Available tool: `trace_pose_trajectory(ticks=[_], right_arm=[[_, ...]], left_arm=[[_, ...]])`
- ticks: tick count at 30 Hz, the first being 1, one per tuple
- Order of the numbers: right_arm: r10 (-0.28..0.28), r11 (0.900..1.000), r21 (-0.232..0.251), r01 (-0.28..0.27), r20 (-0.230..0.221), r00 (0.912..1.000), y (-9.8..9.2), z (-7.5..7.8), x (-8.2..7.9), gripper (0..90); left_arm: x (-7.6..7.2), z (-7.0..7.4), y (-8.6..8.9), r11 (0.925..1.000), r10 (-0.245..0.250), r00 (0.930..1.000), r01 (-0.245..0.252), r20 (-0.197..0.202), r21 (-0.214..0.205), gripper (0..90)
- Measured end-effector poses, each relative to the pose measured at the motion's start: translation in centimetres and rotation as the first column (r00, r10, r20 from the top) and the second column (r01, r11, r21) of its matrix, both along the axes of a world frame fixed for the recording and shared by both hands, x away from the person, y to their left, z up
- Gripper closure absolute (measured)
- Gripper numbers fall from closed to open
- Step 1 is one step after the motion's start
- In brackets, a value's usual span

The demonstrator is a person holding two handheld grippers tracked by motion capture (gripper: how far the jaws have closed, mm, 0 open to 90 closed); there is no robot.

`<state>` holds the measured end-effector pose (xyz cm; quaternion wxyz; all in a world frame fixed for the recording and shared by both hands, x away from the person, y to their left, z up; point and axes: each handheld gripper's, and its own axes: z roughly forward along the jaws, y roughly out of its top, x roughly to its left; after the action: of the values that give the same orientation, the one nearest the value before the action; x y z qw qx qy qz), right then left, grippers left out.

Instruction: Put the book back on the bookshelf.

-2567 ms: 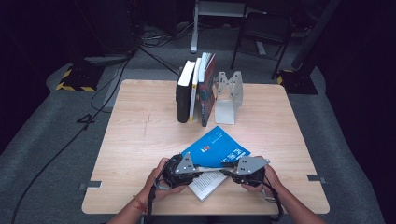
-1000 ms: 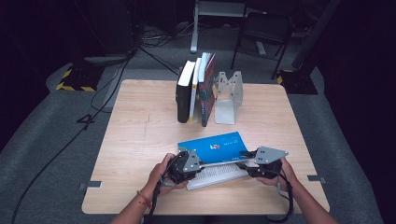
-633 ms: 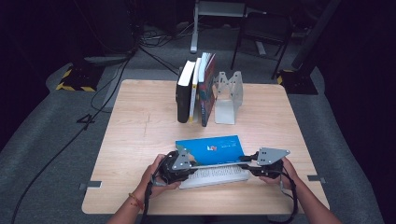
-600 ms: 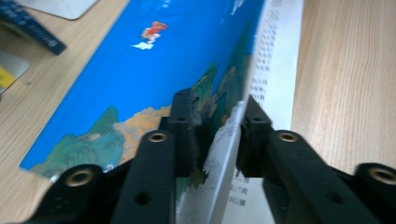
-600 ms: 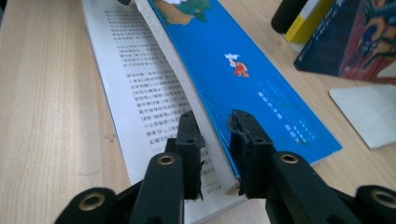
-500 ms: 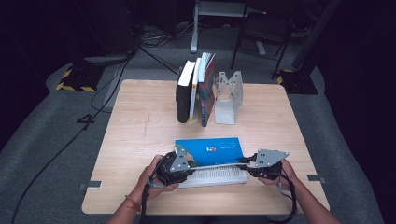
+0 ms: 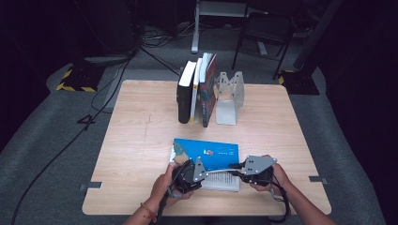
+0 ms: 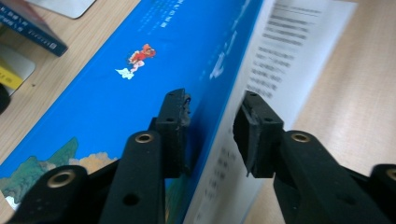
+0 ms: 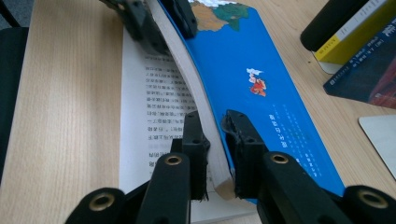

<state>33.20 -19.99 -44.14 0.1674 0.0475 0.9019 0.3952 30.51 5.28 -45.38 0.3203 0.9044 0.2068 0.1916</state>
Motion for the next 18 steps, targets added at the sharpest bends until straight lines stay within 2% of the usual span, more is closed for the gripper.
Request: trace_pose_trajectory(ticks=[2, 4, 5, 6, 7, 8, 9, 11, 14, 16, 18], right_arm=[[-0.001, 1.0000, 0.000, 0.001, 0.005, 1.0000, 0.3, 0.0, -0.1, 76.6], [-0.015, 0.9988, 0.046, 0.016, -0.021, 0.9997, 0.0, -0.1, 0.2, 68.9], [-0.032, 0.9976, 0.062, 0.033, -0.017, 0.9993, -0.2, -0.2, 0.4, 64.3], [-0.058, 0.9965, 0.059, 0.059, -0.017, 0.9982, -0.4, -0.3, 0.6, 59.2], [-0.067, 0.9968, 0.040, 0.069, -0.029, 0.9973, -0.5, -0.4, 1.0, 57.7], [-0.070, 0.9969, 0.034, 0.071, -0.031, 0.9971, -0.8, -0.7, 1.3, 60.9], [-0.062, 0.9960, 0.064, 0.062, -0.006, 0.9981, -1.3, -0.9, 1.4, 67.3], [-0.036, 0.9970, 0.068, 0.037, -0.011, 0.9993, -1.5, -1.1, 1.6, 69.8], [-0.015, 0.9995, 0.028, 0.015, 0.001, 0.9999, -1.1, -0.8, 1.1, 72.7], [-0.009, 0.9997, 0.021, 0.009, 0.009, 0.9999, -1.0, -0.9, 1.0, 73.5], [-0.006, 1.0000, 0.006, 0.006, 0.020, 0.9998, -0.8, -0.9, 0.6, 74.1]], left_arm=[[0.1, 0.0, 0.1, 1.0000, -0.007, 1.0000, 0.007, 0.002, 0.003, 72.5], [0.1, 0.1, 0.3, 0.9998, -0.020, 0.9998, 0.020, 0.009, 0.009, 75.8], [0.2, 0.1, 0.4, 0.9998, -0.018, 0.9998, 0.018, 0.004, -0.003, 76.8], [0.2, 0.1, 0.6, 0.9997, -0.020, 0.9998, 0.020, -0.003, -0.014, 77.4], [0.4, 0.2, 0.9, 0.9993, -0.027, 0.9996, 0.027, -0.010, -0.028, 78.2], [0.4, 0.2, 1.0, 0.9990, -0.025, 0.9994, 0.024, -0.025, -0.038, 78.2], [0.5, 0.2, 1.1, 0.9988, -0.032, 0.9992, 0.031, -0.025, -0.037, 78.2], [0.5, 0.2, 1.1, 0.9985, -0.048, 0.9987, 0.047, -0.019, -0.027, 77.9], [0.6, 0.2, 1.5, 0.9965, -0.068, 0.9964, 0.065, -0.051, -0.053, 72.1], [0.8, 0.1, 1.6, 0.9959, -0.071, 0.9954, 0.067, -0.064, -0.060, 69.4], [1.0, -0.2, 1.4, 0.9973, -0.058, 0.9944, 0.054, -0.088, -0.050, 63.3]])
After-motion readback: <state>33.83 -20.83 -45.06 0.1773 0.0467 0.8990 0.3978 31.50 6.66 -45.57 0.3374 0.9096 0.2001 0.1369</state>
